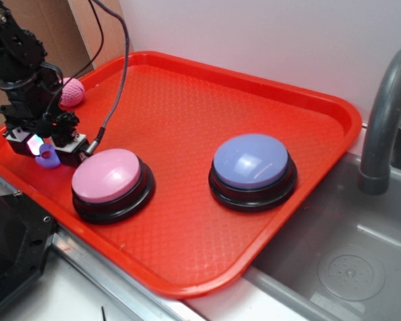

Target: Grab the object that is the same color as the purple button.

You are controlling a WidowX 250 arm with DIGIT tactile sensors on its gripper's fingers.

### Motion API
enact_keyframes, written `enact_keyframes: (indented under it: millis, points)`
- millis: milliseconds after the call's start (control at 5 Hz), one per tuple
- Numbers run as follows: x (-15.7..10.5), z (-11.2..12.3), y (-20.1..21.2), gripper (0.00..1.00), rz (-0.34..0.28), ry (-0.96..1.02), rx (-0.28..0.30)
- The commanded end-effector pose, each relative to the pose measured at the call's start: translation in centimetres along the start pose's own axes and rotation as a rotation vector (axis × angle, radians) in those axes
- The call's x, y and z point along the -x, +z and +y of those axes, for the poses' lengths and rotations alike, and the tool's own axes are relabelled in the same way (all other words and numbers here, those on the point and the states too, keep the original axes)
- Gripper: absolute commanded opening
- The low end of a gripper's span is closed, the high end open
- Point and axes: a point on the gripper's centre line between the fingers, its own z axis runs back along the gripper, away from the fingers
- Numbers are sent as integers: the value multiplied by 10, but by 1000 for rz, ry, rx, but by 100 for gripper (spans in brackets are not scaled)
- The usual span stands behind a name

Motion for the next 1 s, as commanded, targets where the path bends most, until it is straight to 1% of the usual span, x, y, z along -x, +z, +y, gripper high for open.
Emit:
enact_keyframes:
  millis: [0,200,400,600,800]
  points:
    - [-3,5,16,0,-33,-71,8]
    - [-11,-2,60,0,-80,-129,-13]
    - [-38,-29,110,0,-166,-220,34]
    - [-65,-59,158,0,-127,-239,0]
    - [-82,-78,196,0,-120,-299,13]
